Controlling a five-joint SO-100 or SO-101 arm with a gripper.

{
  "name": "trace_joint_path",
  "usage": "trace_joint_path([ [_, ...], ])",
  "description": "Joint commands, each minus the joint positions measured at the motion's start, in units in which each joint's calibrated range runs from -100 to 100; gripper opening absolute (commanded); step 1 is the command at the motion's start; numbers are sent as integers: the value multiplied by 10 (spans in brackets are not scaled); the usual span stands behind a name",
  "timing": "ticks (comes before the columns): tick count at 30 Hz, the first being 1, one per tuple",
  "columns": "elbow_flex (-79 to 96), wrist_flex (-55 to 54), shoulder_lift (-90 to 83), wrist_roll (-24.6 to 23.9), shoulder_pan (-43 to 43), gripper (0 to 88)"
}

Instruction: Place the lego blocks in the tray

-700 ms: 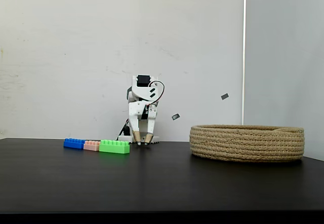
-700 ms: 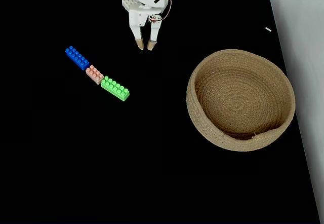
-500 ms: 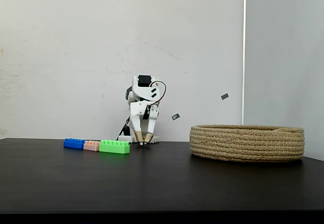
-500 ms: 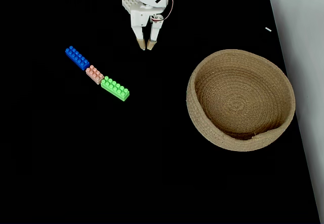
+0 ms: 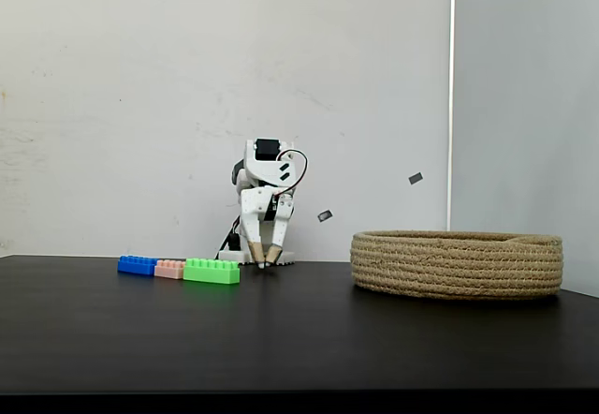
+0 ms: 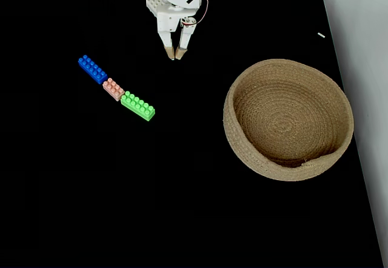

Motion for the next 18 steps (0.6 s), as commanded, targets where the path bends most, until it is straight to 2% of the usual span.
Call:
trace_joint_path([
  [1, 8, 3, -5, -1, -3, 0],
  [13, 8, 4, -5, -2, -6, 0],
  [18, 8, 4, -5, -19, -6, 0],
])
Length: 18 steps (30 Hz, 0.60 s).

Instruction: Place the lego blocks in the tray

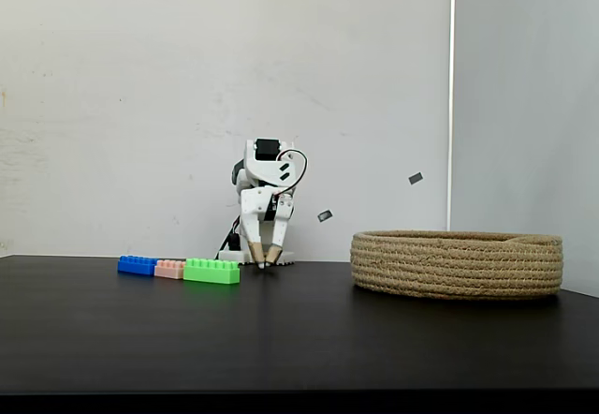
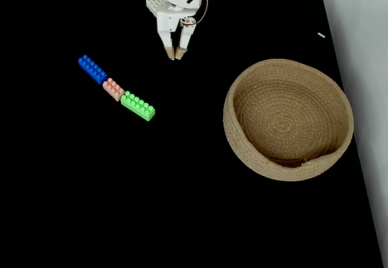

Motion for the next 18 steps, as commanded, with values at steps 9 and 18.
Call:
trace_joint_path([
  [9, 8, 5, -5, -20, -6, 0],
  [18, 8, 3, -5, -72, -7, 53],
])
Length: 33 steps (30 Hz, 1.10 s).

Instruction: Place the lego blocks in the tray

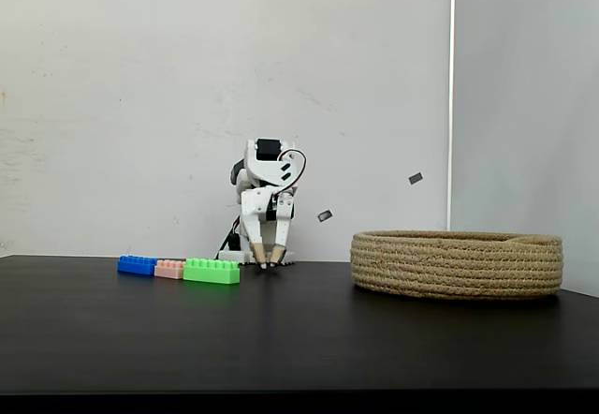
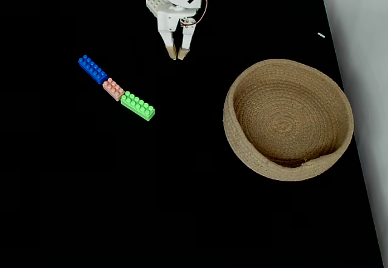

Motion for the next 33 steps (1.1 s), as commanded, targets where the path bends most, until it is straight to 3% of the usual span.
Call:
trace_joint_path([
  [1, 8, 1, -5, -36, 4, 71],
  [15, -129, -25, 81, -169, 28, 269],
  [33, -308, -104, 365, -208, 237, 350],
])
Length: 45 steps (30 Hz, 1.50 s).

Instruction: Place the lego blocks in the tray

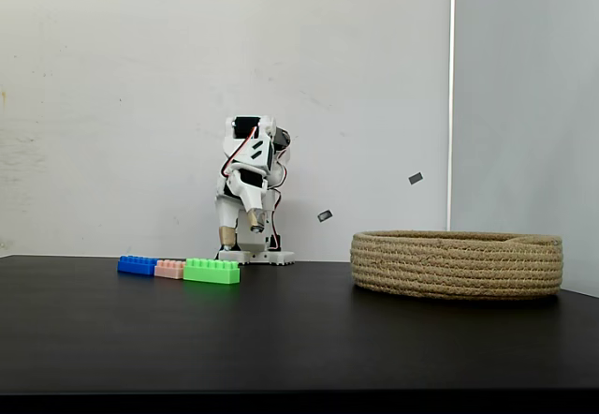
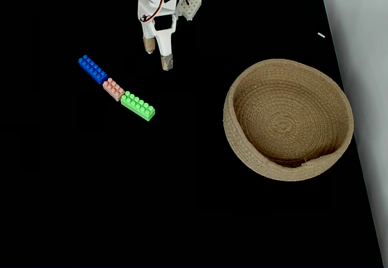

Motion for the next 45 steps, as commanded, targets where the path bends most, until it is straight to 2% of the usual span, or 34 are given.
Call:
trace_joint_path([
  [1, -84, -10, 65, -14, 33, 350],
  [21, -238, 21, 279, -101, 70, 360],
  [45, -465, 31, 514, -159, 50, 354],
])
